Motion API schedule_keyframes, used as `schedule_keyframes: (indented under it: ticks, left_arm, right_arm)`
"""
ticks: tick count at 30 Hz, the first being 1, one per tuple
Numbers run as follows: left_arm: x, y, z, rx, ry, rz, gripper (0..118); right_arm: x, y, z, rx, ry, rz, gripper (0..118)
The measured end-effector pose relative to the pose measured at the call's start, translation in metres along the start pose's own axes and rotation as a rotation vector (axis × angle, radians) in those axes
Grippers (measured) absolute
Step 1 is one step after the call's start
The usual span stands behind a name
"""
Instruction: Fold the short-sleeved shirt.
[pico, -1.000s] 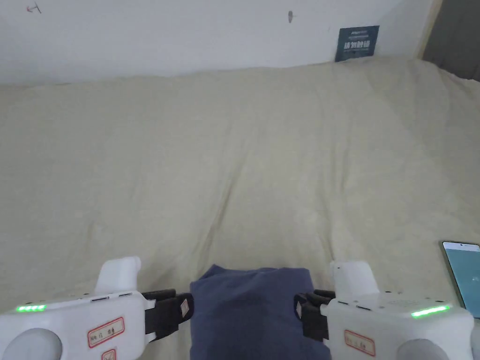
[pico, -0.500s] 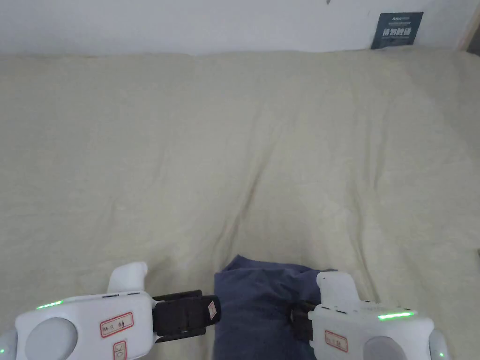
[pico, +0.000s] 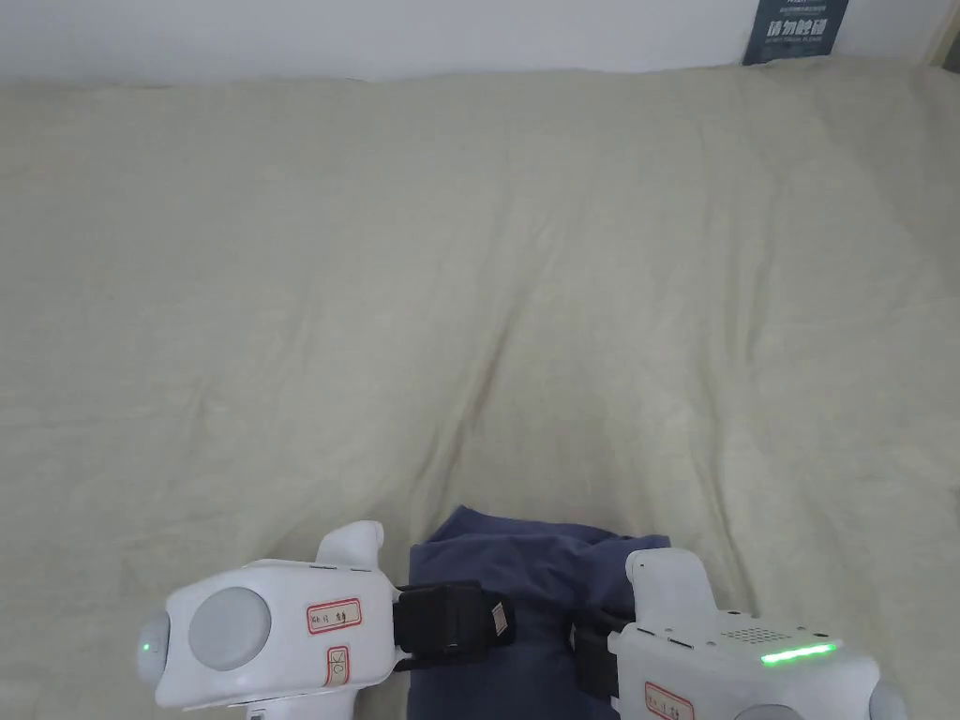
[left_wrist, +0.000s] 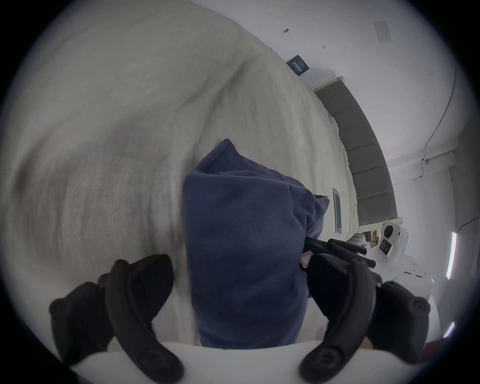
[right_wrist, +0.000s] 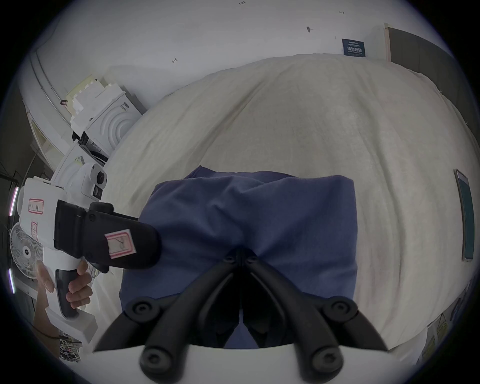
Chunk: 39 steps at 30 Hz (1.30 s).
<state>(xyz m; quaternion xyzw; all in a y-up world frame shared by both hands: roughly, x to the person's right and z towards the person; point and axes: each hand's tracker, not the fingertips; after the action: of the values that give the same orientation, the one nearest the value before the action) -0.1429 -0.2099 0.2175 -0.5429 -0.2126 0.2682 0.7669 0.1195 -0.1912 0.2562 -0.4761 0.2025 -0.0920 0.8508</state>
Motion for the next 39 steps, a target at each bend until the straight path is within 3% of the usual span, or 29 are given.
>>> schedule_keyframes:
  ticks: [1, 2, 12, 16, 24, 31, 35, 39]
  left_arm:
    - [0.002, 0.001, 0.002, 0.0, 0.029, -0.012, 93]
    - [0.002, 0.002, 0.004, 0.006, 0.061, -0.039, 65]
    - [-0.017, 0.005, 0.025, 0.022, -0.031, 0.017, 30]
    - [-0.022, 0.005, 0.041, 0.034, -0.068, 0.003, 27]
    - [-0.036, 0.022, 0.093, 0.117, -0.007, -0.06, 27]
    - [-0.107, 0.062, 0.191, 0.218, 0.232, -0.088, 26]
    - [-0.163, 0.089, 0.238, 0.219, 0.319, -0.042, 26]
    - [-0.215, 0.112, 0.278, 0.209, 0.506, -0.019, 26]
  right_arm:
    - [-0.006, 0.002, 0.003, -0.002, 0.0, 0.002, 4]
    - [-0.007, 0.002, 0.004, -0.003, 0.001, 0.001, 4]
    - [-0.014, 0.011, 0.014, 0.008, 0.012, 0.026, 4]
    - [-0.028, 0.019, 0.033, 0.043, 0.009, 0.053, 4]
    - [-0.046, 0.03, 0.057, 0.083, -0.016, 0.08, 4]
    - [-0.05, 0.034, 0.043, 0.066, -0.017, 0.058, 4]
    - [-0.055, 0.038, 0.029, 0.038, -0.038, 0.093, 4]
    - [-0.065, 0.047, 0.013, 0.019, -0.046, 0.11, 4]
